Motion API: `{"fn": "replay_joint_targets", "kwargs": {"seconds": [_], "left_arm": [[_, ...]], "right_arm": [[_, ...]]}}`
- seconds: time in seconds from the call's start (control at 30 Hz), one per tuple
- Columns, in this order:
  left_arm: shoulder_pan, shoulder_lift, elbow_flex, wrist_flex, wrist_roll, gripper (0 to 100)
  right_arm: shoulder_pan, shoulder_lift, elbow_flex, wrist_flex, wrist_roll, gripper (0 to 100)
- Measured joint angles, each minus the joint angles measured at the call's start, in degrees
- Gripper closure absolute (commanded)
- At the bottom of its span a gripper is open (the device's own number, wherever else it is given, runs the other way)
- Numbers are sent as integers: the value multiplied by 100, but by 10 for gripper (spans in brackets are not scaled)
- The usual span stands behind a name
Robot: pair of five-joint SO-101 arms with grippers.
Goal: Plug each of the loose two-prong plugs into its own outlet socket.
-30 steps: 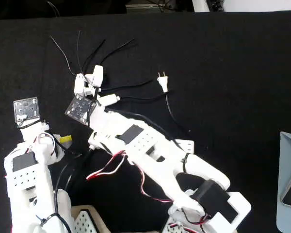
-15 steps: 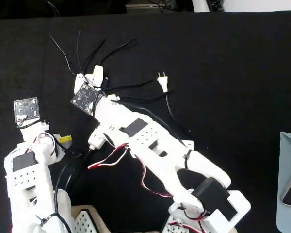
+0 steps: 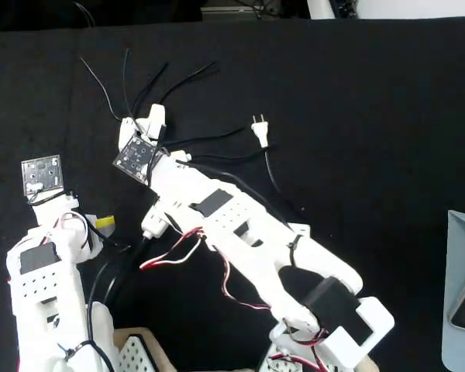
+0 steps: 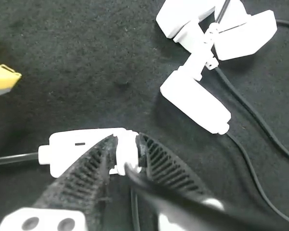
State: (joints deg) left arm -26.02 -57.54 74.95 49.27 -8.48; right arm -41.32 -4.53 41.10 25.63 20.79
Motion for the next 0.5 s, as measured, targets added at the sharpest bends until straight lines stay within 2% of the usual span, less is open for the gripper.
{"fn": "replay_joint_targets", "kwargs": {"seconds": [0.5], "left_arm": [[0, 0, 0, 0, 0, 672]], "right_arm": [[-211, 44, -35, 237, -281, 987]]}}
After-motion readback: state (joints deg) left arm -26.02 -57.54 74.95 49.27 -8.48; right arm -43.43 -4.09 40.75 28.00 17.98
